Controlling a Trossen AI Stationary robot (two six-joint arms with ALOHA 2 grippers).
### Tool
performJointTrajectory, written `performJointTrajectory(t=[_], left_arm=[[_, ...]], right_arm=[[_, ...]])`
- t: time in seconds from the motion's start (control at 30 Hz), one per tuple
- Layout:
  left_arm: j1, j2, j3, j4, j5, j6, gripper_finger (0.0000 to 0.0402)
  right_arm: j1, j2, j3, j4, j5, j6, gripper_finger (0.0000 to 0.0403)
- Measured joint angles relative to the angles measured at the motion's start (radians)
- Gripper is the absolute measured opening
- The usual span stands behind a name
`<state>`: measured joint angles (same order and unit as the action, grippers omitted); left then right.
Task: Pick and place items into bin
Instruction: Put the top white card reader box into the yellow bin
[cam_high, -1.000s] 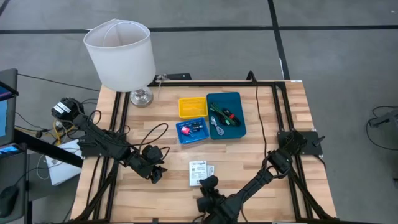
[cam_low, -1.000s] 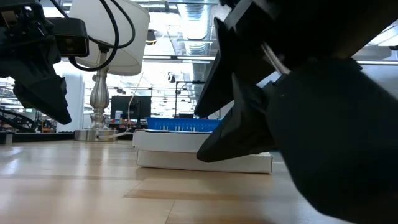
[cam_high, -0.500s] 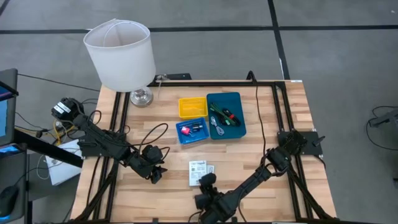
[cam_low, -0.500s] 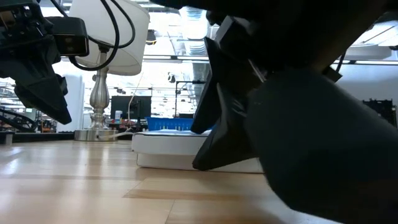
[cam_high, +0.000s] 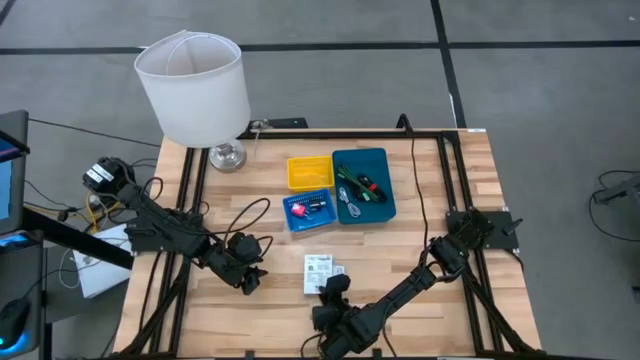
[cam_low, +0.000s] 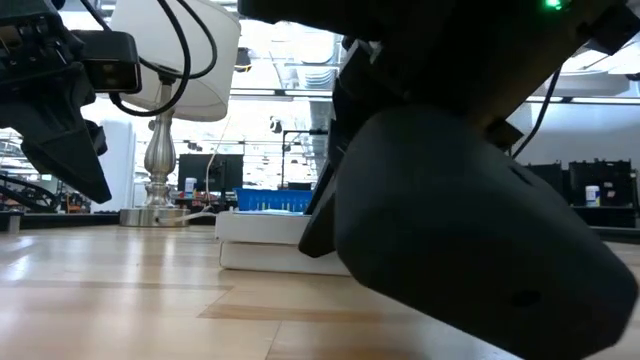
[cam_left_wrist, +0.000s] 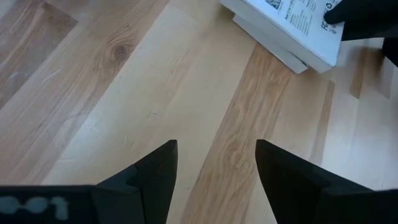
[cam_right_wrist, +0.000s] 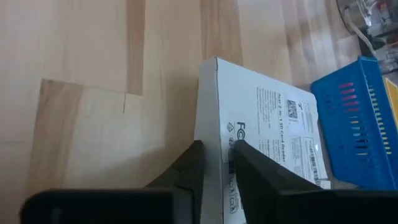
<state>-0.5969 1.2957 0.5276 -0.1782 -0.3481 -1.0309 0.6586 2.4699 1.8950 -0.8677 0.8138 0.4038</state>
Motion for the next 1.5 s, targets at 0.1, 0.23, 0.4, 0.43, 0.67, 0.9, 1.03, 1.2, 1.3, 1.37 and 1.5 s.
performJointTrajectory(t=[0.1,0.23,0.4,0.43,0.67,0.9,1.03,1.2,1.3,1.37,1.5], left_arm=[[0.000,0.000,0.000,0.000,0.000,0.000,0.0205],[0.000,0.000,0.000,0.001,0.000,0.000,0.0205],[0.000,0.000,0.000,0.001,0.000,0.000,0.0205],[0.000,0.000,0.000,0.001,0.000,0.000,0.0205],[0.000,0.000,0.000,0.001,0.000,0.000,0.0205],[0.000,0.000,0.000,0.002,0.005,0.000,0.0205],[0.000,0.000,0.000,0.003,0.025,0.000,0.0205],[0.000,0.000,0.000,0.003,0.029,0.000,0.0205],[0.000,0.000,0.000,0.003,0.029,0.000,0.0205],[0.000,0.000,0.000,0.003,0.029,0.000,0.0205],[0.000,0.000,0.000,0.003,0.029,0.000,0.0205]], right_arm=[[-0.001,0.000,-0.001,0.022,-0.006,0.004,0.0049],[-0.004,0.000,-0.001,0.047,-0.033,0.004,0.0018],[-0.004,-0.002,-0.001,0.049,-0.053,0.003,0.0005],[-0.003,-0.002,-0.001,0.049,-0.053,0.002,0.0003],[-0.002,0.002,0.039,0.014,-0.055,0.000,0.0001],[0.006,0.006,0.084,-0.054,-0.075,0.000,0.0001],[0.028,0.010,0.113,-0.089,-0.104,0.000,0.0002],[0.056,0.012,0.129,-0.098,-0.121,-0.001,0.0002],[0.067,0.012,0.129,-0.100,-0.116,-0.001,0.0002],[0.068,0.011,0.130,-0.099,-0.108,0.000,0.0002],[0.068,0.011,0.130,-0.099,-0.099,-0.001,0.0001]])
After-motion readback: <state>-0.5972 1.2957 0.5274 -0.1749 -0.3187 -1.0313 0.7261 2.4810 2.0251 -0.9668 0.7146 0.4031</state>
